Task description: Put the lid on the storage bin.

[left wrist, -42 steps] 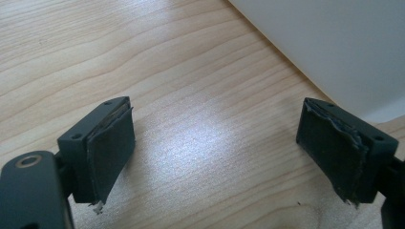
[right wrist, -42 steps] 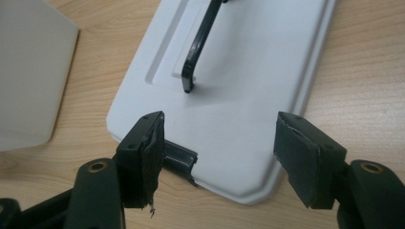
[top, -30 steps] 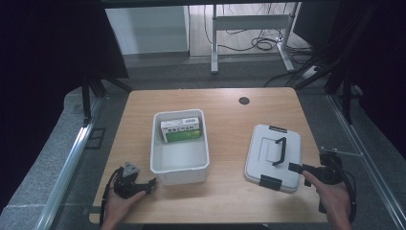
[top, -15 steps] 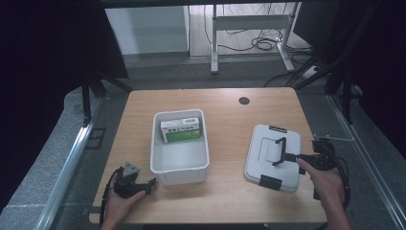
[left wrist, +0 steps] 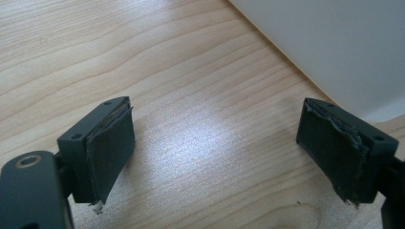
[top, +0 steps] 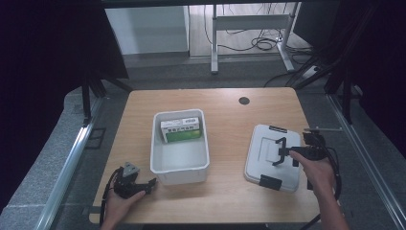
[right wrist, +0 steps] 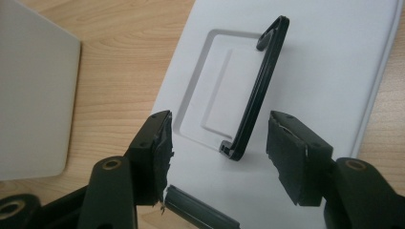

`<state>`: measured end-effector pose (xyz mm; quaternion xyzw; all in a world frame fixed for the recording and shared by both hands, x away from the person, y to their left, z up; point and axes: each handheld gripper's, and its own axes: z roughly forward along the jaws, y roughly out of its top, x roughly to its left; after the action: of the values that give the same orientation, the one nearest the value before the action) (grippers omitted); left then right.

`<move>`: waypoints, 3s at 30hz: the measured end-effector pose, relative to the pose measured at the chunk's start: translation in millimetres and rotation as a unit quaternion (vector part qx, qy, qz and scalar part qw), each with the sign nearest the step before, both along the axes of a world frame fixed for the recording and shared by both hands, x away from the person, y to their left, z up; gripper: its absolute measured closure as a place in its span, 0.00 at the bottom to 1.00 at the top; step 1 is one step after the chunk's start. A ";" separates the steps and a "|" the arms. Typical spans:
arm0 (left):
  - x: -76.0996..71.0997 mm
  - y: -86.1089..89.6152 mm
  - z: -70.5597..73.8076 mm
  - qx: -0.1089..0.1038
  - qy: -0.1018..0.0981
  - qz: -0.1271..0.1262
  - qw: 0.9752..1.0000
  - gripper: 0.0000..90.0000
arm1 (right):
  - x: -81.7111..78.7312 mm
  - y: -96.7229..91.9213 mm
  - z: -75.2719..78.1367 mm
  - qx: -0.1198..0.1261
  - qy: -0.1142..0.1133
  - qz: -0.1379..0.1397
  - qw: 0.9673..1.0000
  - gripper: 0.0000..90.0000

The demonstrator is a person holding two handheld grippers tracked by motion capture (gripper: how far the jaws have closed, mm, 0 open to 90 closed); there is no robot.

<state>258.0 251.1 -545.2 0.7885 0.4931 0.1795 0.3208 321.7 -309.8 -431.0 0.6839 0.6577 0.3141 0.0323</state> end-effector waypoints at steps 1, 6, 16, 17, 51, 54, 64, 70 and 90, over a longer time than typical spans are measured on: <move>0.0 0.0 0.0 0.000 0.000 0.000 1.000 0.14 | 1.3 0.2 0.3 -0.003 0.004 0.001 1.000 0.48; 0.1 0.1 0.0 0.000 0.000 0.000 1.000 0.14 | 11.9 3.3 0.1 -0.020 0.017 0.003 1.000 0.52; 0.1 0.1 0.0 0.000 0.000 0.000 1.000 0.14 | 28.1 2.7 -4.3 -0.031 0.044 -0.015 0.998 0.60; 0.1 0.1 0.1 0.000 0.000 0.000 1.000 0.14 | 29.3 2.3 -5.3 -0.032 0.046 -0.018 0.998 0.61; 0.4 0.5 0.0 0.000 0.000 -0.001 1.000 0.14 | 53.4 -6.8 -28.6 0.037 0.131 -0.102 0.985 0.95; 0.4 0.6 0.0 0.001 0.000 -0.002 1.000 0.14 | 52.8 -6.8 -28.0 0.043 0.134 -0.104 0.985 0.95; 0.5 0.8 0.0 0.000 0.001 -0.002 1.000 0.14 | 47.1 -7.7 -17.1 0.051 0.127 -0.103 0.985 0.95; 0.6 0.8 0.0 0.000 0.001 -0.003 1.000 0.14 | 42.6 -5.0 -3.1 0.060 0.110 -0.091 0.988 0.95; 0.9 0.8 0.0 0.000 0.001 -0.003 1.000 0.14 | 31.8 8.1 31.9 0.079 0.083 -0.064 0.991 0.95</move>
<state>258.9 252.0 -545.2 0.7901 0.4912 0.1780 0.3205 353.5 -301.7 -399.1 0.7487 0.5861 0.3044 -0.0569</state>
